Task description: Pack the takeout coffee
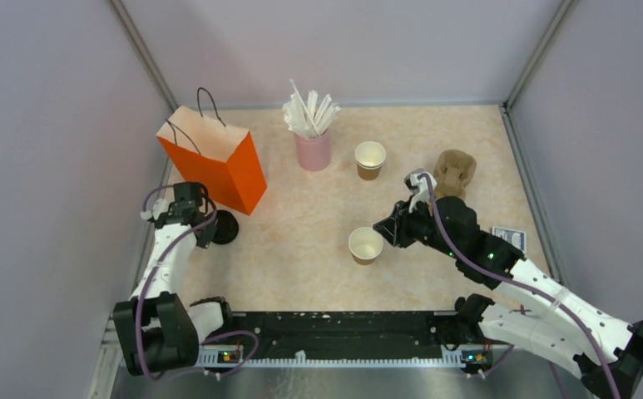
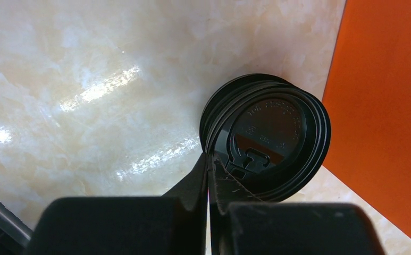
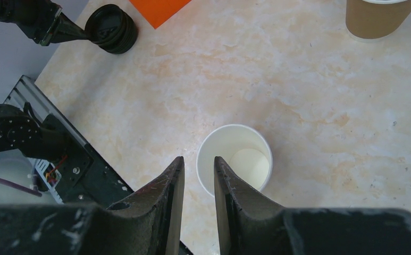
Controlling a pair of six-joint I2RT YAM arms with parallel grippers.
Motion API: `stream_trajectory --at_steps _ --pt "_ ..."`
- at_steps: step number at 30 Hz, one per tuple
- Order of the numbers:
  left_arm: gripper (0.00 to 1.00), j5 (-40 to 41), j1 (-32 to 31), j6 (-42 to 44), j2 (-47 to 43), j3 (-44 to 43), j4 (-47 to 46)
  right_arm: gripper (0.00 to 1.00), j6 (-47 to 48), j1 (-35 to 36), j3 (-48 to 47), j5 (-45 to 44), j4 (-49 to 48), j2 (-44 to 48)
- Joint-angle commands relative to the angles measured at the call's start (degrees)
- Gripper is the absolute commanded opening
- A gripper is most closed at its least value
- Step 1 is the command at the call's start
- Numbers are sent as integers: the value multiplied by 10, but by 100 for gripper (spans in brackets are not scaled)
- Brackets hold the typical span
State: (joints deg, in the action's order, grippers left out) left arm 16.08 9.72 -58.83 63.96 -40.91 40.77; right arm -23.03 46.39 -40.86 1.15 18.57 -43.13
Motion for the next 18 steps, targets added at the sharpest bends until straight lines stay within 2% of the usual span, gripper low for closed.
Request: stream_trajectory --at_steps 1,9,11,13,18 --pt "0 16 3 -10 -18 -28 18 27 7 5 0 -7 -10 8" --pt "0 12 3 4 -36 -29 8 27 6 5 5 -6 -11 8" --pt "7 6 3 11 -29 -22 0 27 6 5 5 -5 -13 9" --pt "0 -3 3 8 -18 -17 -2 27 5 5 5 -4 -13 9" --pt "0 -5 3 5 -11 -8 -7 27 6 5 4 -6 -9 12"
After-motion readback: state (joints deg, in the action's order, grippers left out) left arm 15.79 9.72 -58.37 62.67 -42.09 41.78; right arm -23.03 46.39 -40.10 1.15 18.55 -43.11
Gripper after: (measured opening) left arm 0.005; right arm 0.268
